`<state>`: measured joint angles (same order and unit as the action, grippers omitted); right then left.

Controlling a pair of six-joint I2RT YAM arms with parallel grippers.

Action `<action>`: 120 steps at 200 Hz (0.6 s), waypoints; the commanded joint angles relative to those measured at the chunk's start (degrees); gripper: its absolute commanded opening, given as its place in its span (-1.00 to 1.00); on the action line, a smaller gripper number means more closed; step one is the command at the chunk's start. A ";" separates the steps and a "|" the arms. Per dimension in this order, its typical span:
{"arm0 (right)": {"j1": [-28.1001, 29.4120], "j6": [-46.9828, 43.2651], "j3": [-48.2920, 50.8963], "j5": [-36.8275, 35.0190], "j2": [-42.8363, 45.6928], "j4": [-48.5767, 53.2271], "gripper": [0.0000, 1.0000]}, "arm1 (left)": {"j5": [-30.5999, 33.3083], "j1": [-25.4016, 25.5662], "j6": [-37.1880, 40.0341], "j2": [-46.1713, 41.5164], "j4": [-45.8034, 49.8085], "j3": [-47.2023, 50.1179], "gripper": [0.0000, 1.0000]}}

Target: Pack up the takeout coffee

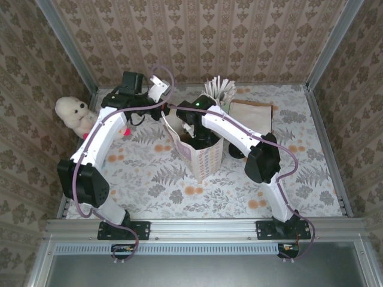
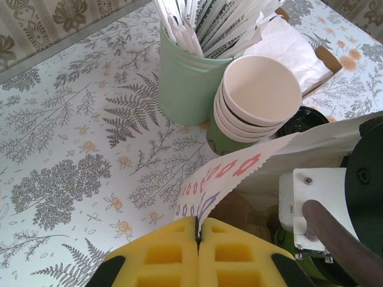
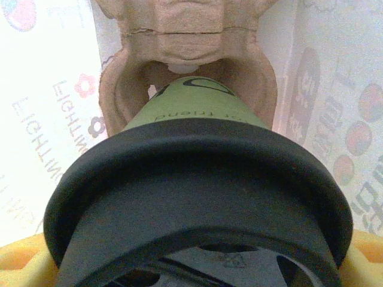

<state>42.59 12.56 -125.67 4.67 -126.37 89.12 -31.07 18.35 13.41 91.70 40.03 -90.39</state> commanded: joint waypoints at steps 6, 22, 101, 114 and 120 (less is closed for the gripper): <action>0.26 0.26 -0.20 -2.40 -0.46 2.19 -0.31 | -1.32 -0.06 -1.90 -2.17 -2.52 1.10 -1.00; 0.30 0.66 0.17 -3.35 -0.20 0.41 -0.31 | -2.50 -0.01 -2.28 -1.97 -3.16 1.77 -1.00; 0.30 0.63 2.28 -3.52 -0.17 -2.17 -0.31 | -4.70 0.02 -3.20 -1.73 -3.86 2.23 -1.00; 0.29 0.63 2.25 -3.61 -0.20 -2.36 -0.31 | -4.94 0.02 -3.38 -1.65 -3.99 2.22 -1.00; 0.27 0.67 2.26 -3.69 -0.16 -2.46 -0.31 | -5.04 0.00 -3.33 -1.70 -3.99 2.11 -1.00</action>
<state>42.63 12.60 -124.01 2.92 -126.39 86.91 -33.93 18.33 11.07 91.37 37.17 -88.84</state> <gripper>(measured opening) 0.811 0.047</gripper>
